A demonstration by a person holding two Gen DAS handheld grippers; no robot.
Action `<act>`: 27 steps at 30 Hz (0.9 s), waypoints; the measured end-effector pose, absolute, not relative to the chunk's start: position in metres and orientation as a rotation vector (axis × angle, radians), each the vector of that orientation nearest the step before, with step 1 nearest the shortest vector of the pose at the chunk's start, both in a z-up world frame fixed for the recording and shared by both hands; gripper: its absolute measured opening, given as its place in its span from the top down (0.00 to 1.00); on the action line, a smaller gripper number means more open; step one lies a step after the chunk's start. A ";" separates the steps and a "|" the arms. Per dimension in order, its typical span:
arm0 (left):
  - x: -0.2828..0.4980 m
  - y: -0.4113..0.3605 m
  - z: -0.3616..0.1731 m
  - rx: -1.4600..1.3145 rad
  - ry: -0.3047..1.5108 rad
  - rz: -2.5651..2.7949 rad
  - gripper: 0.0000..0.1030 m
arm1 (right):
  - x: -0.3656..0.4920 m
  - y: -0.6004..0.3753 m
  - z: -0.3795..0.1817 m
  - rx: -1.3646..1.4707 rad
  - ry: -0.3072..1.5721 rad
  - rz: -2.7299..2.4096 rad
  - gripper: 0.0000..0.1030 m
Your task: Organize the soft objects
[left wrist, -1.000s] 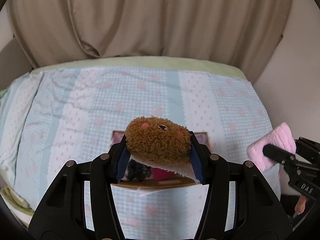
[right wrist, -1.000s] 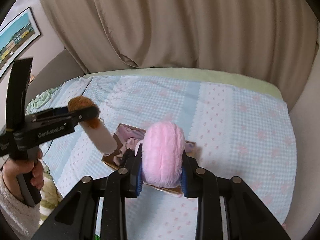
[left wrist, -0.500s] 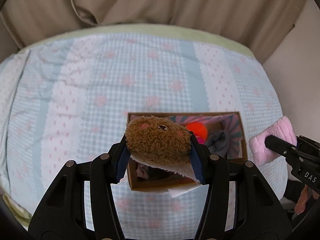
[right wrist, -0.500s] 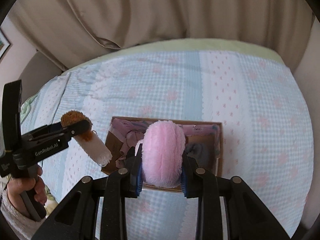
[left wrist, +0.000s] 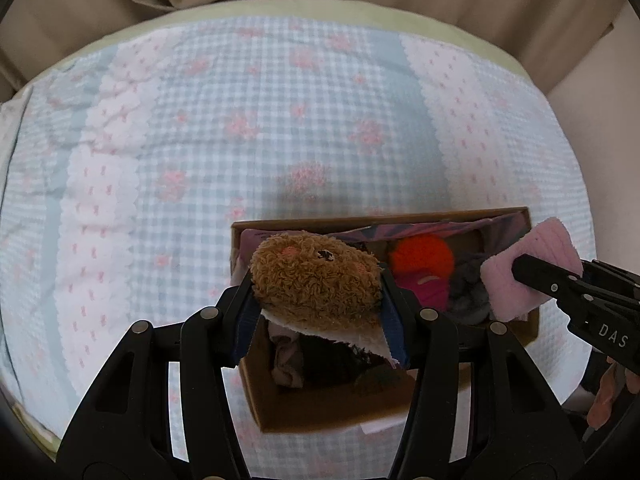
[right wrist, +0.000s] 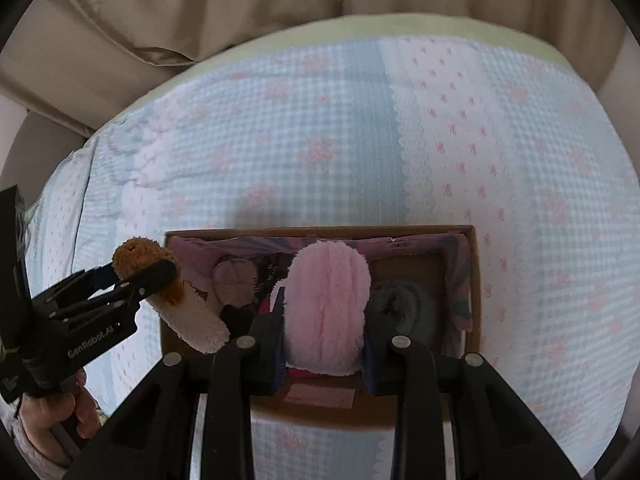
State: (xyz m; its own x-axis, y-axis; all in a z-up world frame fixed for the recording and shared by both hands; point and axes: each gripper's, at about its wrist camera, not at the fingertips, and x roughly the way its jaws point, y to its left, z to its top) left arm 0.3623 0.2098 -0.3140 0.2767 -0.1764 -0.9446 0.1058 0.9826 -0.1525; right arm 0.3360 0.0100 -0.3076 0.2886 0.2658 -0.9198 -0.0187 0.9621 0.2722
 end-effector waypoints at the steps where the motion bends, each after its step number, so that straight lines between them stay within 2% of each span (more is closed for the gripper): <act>1: 0.364 0.209 -0.318 -0.061 1.283 -0.190 0.52 | 0.340 0.009 -0.315 0.237 1.282 0.186 0.74; 7: 0.370 0.197 -0.345 -0.015 1.321 -0.199 0.52 | 0.348 0.005 -0.341 0.284 1.335 0.141 0.74; 8: 0.370 0.196 -0.348 -0.012 1.324 -0.201 0.47 | 0.349 0.003 -0.343 0.292 1.336 0.129 0.72; 10: 0.368 0.191 -0.349 0.012 1.311 -0.203 0.27 | 0.351 0.001 -0.344 0.298 1.335 0.120 0.58; 11: 0.367 0.189 -0.349 0.033 1.304 -0.205 0.08 | 0.352 0.000 -0.344 0.303 1.331 0.117 0.45; 12: 0.365 0.186 -0.348 0.054 1.299 -0.204 0.00 | 0.353 -0.001 -0.344 0.303 1.326 0.111 0.30; 13: 0.363 0.184 -0.347 0.080 1.288 -0.199 0.00 | 0.353 -0.002 -0.342 0.286 1.322 0.096 0.22; 14: 0.360 0.182 -0.345 0.097 1.274 -0.202 0.00 | 0.353 -0.003 -0.341 0.273 1.318 0.085 0.07; 15: 0.357 0.180 -0.344 0.106 1.271 -0.210 0.00 | 0.351 -0.004 -0.339 0.260 1.307 0.075 0.04; 27: 0.329 0.181 -0.317 0.081 1.238 -0.205 0.00 | 0.320 -0.008 -0.310 0.236 1.257 0.069 0.04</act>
